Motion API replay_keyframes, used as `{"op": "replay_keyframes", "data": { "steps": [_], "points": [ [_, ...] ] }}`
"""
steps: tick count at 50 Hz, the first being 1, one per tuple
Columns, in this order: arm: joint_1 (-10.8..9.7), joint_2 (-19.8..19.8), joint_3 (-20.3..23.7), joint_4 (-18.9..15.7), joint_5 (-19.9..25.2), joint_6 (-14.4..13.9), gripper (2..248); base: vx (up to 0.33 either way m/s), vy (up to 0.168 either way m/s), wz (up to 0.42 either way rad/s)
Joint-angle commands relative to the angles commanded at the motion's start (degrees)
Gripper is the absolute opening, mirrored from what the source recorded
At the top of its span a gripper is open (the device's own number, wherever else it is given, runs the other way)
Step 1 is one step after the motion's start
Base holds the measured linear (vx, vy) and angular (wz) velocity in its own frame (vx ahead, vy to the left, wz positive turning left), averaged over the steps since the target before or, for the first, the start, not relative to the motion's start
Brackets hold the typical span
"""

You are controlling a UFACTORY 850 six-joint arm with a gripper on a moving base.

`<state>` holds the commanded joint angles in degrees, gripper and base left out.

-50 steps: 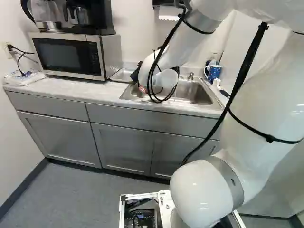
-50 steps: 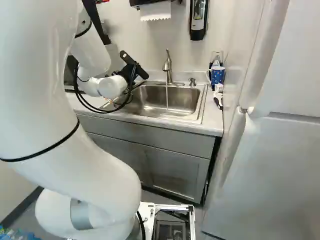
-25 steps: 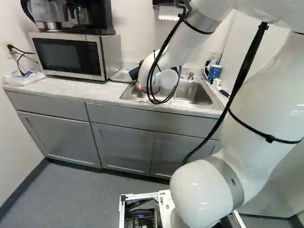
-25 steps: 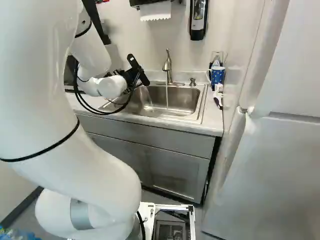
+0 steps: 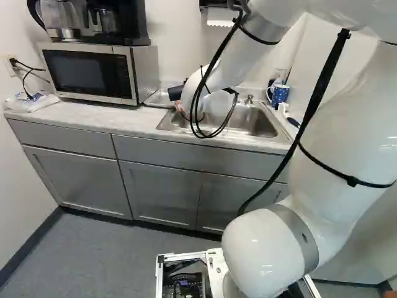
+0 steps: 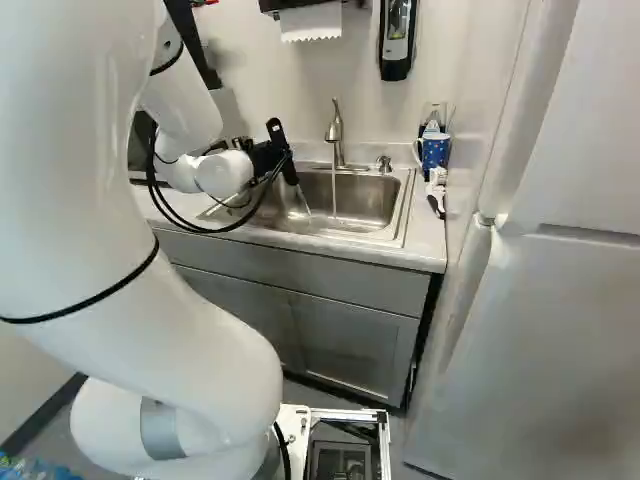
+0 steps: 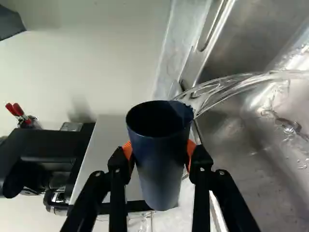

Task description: Rinse the cup and place it in the tray

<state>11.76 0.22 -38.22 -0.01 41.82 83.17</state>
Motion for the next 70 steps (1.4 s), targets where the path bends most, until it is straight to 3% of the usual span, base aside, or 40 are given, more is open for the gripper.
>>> {"op": "replay_keyframes", "data": {
  "steps": [60, 70],
  "points": [
    [0.0, 0.0, 0.0, 0.0, 0.0, 36.1, 123, 0.000, 0.000, 0.000],
    [0.0, 0.0, 0.0, 0.0, 0.0, 36.1, 123, 0.000, 0.000, 0.000]
  ]
}}
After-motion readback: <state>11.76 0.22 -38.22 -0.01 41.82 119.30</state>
